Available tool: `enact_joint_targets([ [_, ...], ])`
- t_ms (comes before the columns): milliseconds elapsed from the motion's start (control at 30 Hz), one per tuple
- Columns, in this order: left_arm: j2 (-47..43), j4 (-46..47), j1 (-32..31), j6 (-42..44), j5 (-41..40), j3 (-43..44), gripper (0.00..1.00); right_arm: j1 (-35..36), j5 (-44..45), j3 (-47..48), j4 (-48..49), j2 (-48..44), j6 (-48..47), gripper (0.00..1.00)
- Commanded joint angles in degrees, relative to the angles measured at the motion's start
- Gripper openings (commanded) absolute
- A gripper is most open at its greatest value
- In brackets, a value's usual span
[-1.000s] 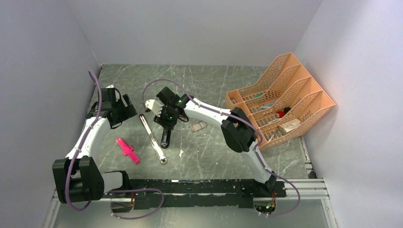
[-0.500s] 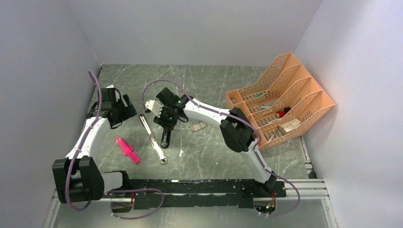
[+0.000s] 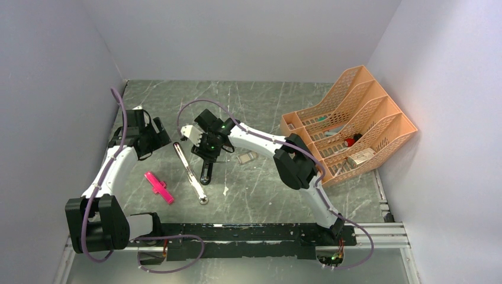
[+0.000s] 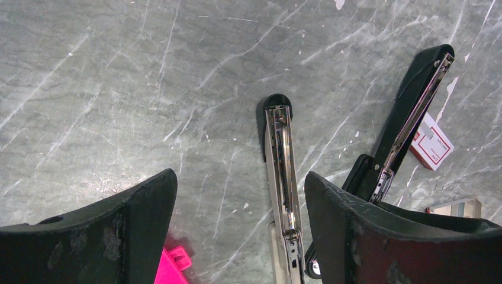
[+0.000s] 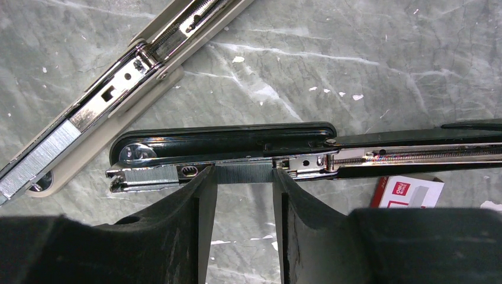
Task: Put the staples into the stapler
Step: Install the staple into the stapler.
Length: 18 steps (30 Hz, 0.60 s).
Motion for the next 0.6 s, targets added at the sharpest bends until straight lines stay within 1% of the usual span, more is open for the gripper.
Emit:
enact_joint_targets([
  [0, -0.74, 0.94, -0.41, 0.65, 0.18, 1.87, 0.83, -0.05, -0.32, 1.37, -0.86, 1.94, 0.32, 0.42],
  [267, -0.83, 0.98, -0.50, 0.66, 0.20, 1.82, 0.83, -0.02, 0.01, 1.15, -0.91, 2.03, 0.25, 0.44],
  [400, -0.89, 0.99, -0.58, 0.65, 0.09, 1.85, 0.83, 0.02, -0.05, 1.10, -0.90, 2.13, 0.21, 0.50],
  [567, -0.92, 0.99, -0.58, 0.64, 0.10, 1.84, 0.83, -0.04, -0.02, 1.10, -0.73, 1.54, 0.33, 0.54],
])
